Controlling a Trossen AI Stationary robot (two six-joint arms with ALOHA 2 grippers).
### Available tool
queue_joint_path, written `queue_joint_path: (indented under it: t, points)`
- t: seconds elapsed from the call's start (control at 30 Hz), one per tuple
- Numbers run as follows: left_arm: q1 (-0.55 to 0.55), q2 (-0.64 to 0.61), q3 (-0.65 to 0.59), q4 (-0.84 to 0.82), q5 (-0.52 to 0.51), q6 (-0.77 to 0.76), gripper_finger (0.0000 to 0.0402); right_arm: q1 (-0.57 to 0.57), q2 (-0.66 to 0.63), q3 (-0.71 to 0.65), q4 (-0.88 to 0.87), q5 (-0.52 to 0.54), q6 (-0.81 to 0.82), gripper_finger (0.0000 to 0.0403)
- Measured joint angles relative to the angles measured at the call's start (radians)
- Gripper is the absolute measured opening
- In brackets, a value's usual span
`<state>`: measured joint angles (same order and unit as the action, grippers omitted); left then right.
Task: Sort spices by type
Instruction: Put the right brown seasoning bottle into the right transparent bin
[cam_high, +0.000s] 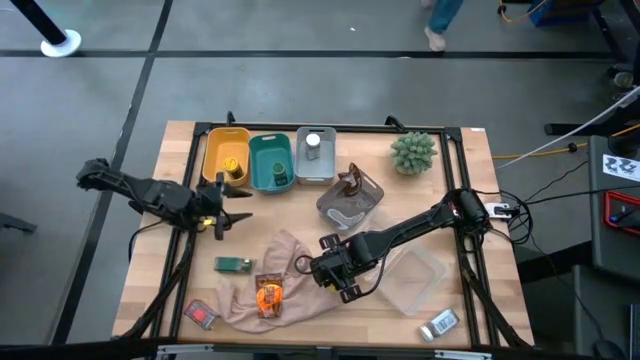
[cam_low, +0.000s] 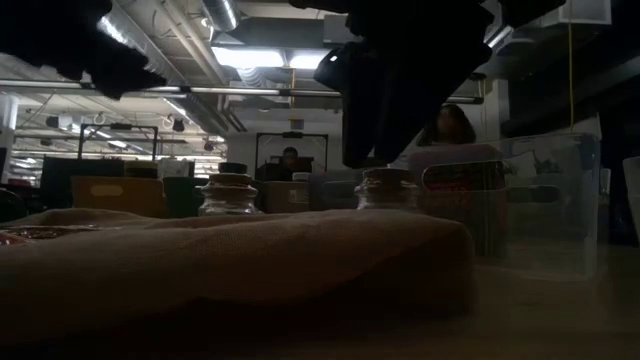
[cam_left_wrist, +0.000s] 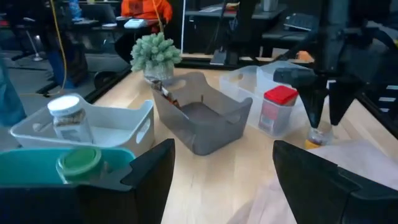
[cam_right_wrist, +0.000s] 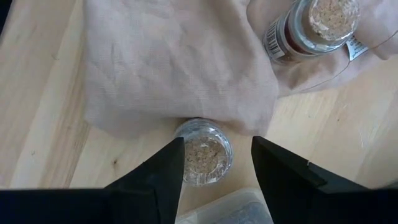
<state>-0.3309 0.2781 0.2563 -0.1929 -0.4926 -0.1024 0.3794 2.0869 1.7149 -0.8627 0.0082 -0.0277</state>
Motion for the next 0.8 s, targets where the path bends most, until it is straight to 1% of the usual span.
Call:
queue_joint_path:
  t: [0.23,0.37,0.53,0.8]
  points:
    - [0.000,-0.196,-0.124,-0.001,0.004,0.025,0.0255,0.000,0.000,0.000,0.000,0.000,0.000,0.0186]
    - [0.000,-0.275,-0.172,0.004,0.005,0.054,0.0255,0.000,0.000,0.000,-0.001,0.000,0.000,0.0186]
    - [-0.001,-0.274,-0.174,0.019,0.011,0.103,0.0255,0.000,0.000,0.000,-0.003,0.000,0.000,0.0186]
    - [-0.001,-0.273,-0.173,0.003,0.011,0.084,0.0255,0.000,0.000,0.000,-0.004,0.000,0.001,0.0186]
